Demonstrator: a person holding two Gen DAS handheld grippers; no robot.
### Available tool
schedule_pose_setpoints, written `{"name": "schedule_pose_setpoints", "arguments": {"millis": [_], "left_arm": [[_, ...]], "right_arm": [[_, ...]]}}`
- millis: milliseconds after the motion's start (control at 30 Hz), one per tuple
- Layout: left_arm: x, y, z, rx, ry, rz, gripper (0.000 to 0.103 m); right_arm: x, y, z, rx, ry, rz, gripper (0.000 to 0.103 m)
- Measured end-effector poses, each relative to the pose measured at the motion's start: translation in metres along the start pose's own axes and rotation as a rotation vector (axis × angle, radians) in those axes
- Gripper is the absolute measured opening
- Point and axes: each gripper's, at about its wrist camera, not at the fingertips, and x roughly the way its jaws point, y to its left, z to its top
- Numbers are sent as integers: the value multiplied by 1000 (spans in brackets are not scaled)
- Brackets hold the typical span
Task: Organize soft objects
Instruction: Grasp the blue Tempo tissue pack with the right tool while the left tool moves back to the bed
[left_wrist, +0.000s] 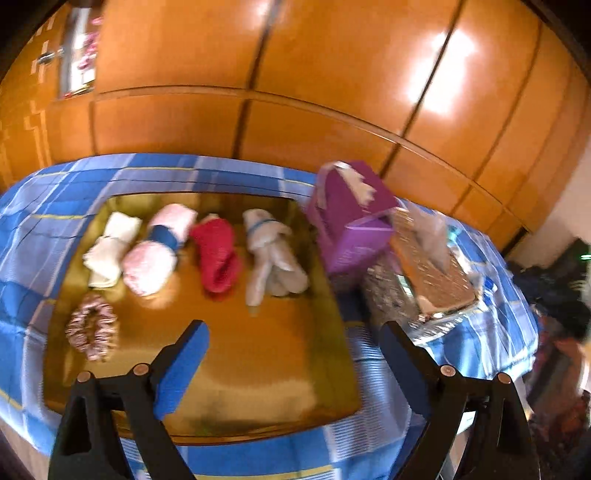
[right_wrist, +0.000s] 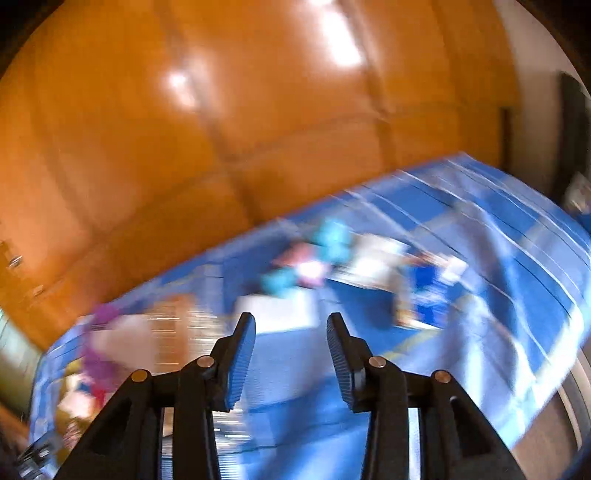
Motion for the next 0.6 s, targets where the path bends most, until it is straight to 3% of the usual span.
{"name": "schedule_pose_setpoints", "arguments": {"millis": [233, 267, 333, 433, 600], "left_arm": [[9, -46, 1, 110, 19, -60, 98], [10, -53, 1, 125, 23, -68, 98], [12, -64, 2, 148, 31, -84, 98], [15, -82, 3, 185, 40, -94, 98], [17, -106, 4, 232, 52, -99, 98]], "right_arm": [[47, -82, -1, 75, 105, -121, 48], [54, -88, 2, 74, 116, -119, 51], [60, -94, 6, 74, 115, -112, 67], [73, -102, 13, 89, 100, -106, 68], [112, -107, 20, 110, 151, -116, 68]]}}
